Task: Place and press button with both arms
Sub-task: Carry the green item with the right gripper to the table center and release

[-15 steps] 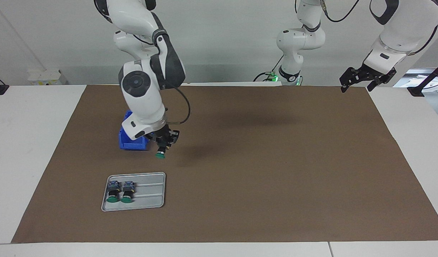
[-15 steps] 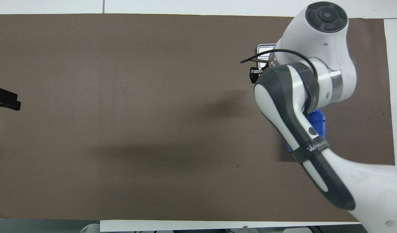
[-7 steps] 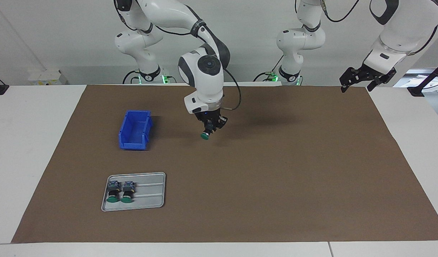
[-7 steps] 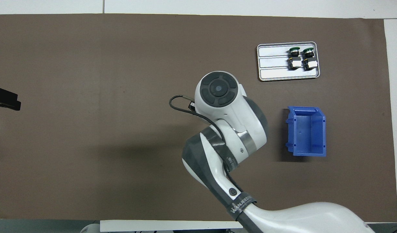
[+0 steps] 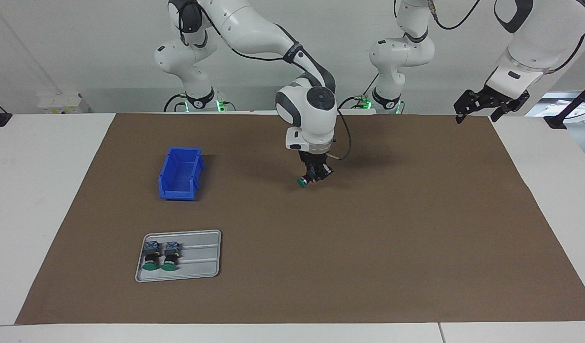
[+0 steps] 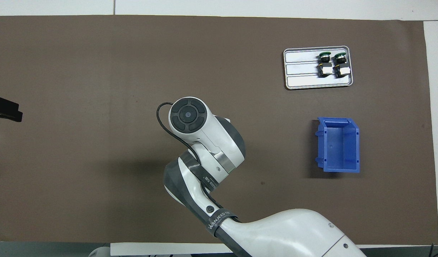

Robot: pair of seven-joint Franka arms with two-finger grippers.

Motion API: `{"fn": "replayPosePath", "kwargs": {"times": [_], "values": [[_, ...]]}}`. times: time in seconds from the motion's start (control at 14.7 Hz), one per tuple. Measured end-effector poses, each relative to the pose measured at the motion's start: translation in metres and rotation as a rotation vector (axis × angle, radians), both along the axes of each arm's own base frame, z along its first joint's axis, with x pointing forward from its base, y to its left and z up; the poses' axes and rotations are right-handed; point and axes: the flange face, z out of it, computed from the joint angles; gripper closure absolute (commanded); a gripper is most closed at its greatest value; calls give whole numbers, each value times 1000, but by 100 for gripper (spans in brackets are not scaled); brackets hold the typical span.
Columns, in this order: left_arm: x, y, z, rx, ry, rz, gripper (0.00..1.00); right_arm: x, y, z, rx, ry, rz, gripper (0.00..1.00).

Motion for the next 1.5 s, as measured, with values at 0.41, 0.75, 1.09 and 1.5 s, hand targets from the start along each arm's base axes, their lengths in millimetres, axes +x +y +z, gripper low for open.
{"fn": "replayPosePath", "kwargs": {"times": [0.41, 0.75, 1.09, 1.5], "values": [[0, 0, 0, 0, 0, 0, 0, 2, -1, -19, -9, 16, -351, 94], [0, -1, 0, 0, 0, -1, 0, -4, -8, -43, -4, 13, -383, 88], [0, -1, 0, 0, 0, -2, 0, -6, -8, -43, 11, 4, -387, 2], [0, -1, 0, 0, 1, -1, 0, 10, -9, 16, 51, -23, -389, 2]]}}
